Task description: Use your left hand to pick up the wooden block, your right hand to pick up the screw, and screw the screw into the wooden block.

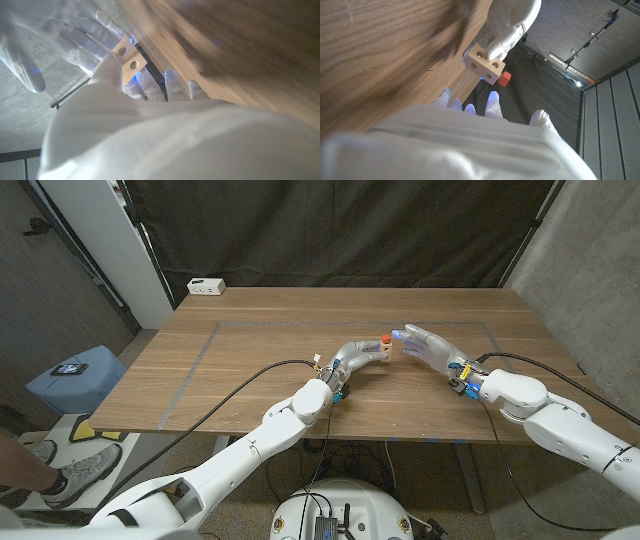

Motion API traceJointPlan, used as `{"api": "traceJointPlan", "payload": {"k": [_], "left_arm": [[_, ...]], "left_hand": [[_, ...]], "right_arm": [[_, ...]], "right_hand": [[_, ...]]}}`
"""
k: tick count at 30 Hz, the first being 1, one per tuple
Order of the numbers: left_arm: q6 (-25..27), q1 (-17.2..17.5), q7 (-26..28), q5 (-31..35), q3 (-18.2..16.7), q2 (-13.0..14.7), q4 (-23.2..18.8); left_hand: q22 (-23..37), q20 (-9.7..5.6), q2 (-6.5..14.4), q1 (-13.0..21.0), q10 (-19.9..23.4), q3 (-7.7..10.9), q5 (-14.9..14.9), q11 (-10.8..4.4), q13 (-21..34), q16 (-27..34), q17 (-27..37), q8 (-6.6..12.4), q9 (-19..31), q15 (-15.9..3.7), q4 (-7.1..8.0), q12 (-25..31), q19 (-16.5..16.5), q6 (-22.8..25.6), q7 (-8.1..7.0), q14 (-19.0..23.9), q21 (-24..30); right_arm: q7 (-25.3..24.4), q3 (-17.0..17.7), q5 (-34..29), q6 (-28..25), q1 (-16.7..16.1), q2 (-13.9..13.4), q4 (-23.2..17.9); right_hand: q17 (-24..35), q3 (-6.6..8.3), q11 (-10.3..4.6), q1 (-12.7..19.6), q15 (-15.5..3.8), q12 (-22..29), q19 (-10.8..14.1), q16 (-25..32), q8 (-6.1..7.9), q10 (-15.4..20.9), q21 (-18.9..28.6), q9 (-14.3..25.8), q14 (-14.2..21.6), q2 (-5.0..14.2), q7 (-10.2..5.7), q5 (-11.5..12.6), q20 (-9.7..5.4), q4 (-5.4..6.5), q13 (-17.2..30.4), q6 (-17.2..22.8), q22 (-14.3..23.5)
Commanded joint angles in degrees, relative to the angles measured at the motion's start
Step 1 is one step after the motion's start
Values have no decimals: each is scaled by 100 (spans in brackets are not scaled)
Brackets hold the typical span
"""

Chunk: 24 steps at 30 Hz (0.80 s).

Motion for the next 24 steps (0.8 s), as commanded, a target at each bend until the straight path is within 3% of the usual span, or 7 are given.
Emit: {"api": "traceJointPlan", "payload": {"k": [1, 24], "left_arm": [[2, 22, 24, 31, -1, 18, -38], [26, 66, 61, 35, -22, 36, -100]], "left_hand": [[27, 8, -14, -36, -12, 55, 34, 4, -3, 30, 8, 43, 13, -417, -2, 12, -13, 66, -14, -39, 22], [27, 9, -14, -35, -22, 59, 34, 4, -3, 29, 8, 35, 13, -418, -4, 9, -13, 48, -16, -40, 22]], "right_arm": [[147, -134, -27, 42, 156, 55, 64], [148, -147, -14, 73, 102, 0, -20]], "right_hand": [[23, 28, 25, -9, 53, 7, -20, -15, 58, -664, 6, 8, -847, 0, -8, 26, 24, 33, 19, 16, 25], [21, 33, 23, -6, 58, 27, -9, -1, 113, -668, 22, 7, -836, 9, -44, 28, 34, 34, 18, 99, 25]]}}
